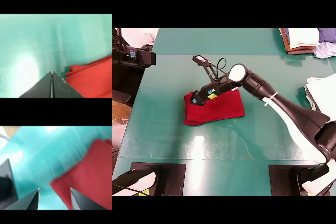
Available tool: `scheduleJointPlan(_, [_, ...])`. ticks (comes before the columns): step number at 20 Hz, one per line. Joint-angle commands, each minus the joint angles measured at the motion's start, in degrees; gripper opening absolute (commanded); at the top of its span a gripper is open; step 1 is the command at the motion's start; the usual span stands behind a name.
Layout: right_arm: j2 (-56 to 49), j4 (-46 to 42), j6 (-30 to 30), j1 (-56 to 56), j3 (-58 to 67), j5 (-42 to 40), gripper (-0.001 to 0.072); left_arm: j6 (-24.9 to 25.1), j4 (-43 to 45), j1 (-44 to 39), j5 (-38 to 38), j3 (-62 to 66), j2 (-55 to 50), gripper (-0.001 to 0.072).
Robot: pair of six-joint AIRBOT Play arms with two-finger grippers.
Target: Fold the shirts.
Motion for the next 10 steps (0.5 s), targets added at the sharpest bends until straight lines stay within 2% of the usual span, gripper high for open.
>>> scheduleJointPlan(1, [2.84,-6.69,-0.22,-6.67,-2.49,10.71,0.0433,-0.02,-0.09,0.28,-1.90,-0.09,0.28,0.0026])
scheduleJointPlan(3, [6.21,-6.64,0.04,-12.70,-8.87,12.02,0.0433,0.00,-0.11,0.28,-2.91,-0.13,0.22,0.0026])
scheduleJointPlan(6, [11.47,-6.56,0.31,-22.49,-20.92,9.51,0.0436,-0.02,-0.31,0.28,-2.91,-0.13,0.22,0.0027])
scheduleJointPlan(7, [12.28,-6.47,0.33,-25.46,-24.00,8.76,0.0461,-0.02,-0.87,0.28,-2.75,-0.13,0.24,0.0027])
scheduleJointPlan(8, [12.35,-6.05,0.33,-28.13,-26.01,8.59,0.0558,0.00,-1.64,0.28,-2.54,-0.13,0.22,0.0027])
scheduleJointPlan(9, [11.91,-4.90,0.31,-30.01,-27.63,8.57,0.0702,0.00,-2.29,0.28,-2.32,-0.13,0.22,0.0026])
scheduleJointPlan(10, [10.91,-2.60,0.28,-31.93,-29.00,8.63,0.0709,0.00,-3.06,0.28,-2.08,-0.13,0.22,0.0027])
